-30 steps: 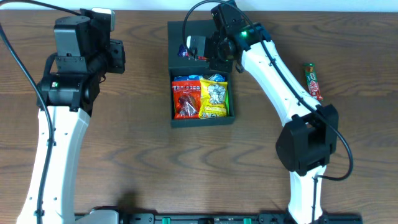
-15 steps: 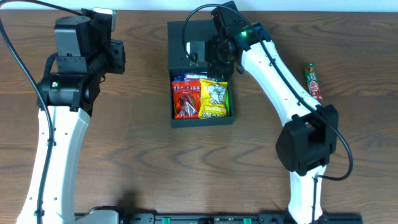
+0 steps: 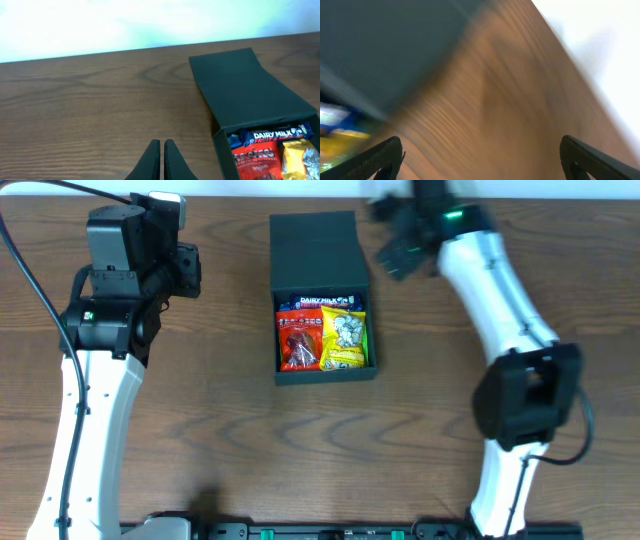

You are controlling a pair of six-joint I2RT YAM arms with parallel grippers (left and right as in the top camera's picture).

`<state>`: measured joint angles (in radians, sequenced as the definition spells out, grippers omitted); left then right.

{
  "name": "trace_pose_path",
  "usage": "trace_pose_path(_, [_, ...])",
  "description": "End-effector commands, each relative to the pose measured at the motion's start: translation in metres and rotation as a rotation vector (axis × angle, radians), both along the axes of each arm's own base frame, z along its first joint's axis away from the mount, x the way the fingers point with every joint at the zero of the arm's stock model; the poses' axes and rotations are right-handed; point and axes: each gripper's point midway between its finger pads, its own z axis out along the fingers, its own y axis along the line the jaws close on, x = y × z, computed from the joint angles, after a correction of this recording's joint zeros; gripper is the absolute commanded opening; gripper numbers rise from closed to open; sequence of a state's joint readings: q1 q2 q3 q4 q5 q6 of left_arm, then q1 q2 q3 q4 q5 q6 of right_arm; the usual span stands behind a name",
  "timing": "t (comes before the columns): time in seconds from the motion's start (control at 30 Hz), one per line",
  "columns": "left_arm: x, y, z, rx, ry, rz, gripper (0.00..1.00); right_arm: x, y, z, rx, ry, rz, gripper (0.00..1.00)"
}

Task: Pack container
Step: 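Grasp the green Kit Kat bar with the right gripper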

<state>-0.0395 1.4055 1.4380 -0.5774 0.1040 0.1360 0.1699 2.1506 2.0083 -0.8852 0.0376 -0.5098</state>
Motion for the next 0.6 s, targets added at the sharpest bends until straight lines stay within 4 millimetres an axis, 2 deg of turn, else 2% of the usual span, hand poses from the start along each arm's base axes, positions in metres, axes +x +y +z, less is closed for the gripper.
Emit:
trace_pose_path(0.0, [0.001,0.002,0.014,0.018,-0.035,0.000,0.06,-0.006,-0.096,-0.013,0.147,0.057,-0.515,0.99])
trace_pose_path(0.03, [0.001,0.002,0.014,0.018,-0.035,0.000,0.06,-0.014,-0.116,-0.019,0.171,0.097,-0.582,0.99])
trace_pose_path(0.17, [0.001,0.002,0.014,0.018,-0.035,0.000,0.06,-0.044,-0.164,-0.044,0.246,0.247,-0.683,0.93])
trace_pose_path(0.27, [0.002,0.002,0.014,0.018,-0.038,0.000,0.06,-0.054,-0.191,-0.053,0.220,0.270,-0.746,0.93])
trace_pose_path(0.37, [0.002,0.002,0.014,0.015,-0.037,0.002,0.06,-0.059,-0.198,-0.070,0.193,0.315,-0.729,0.90])
trace_pose_path(0.57, [0.001,0.002,0.014,0.013,-0.037,0.000,0.06,-0.064,-0.190,-0.104,0.211,0.407,-0.712,0.85])
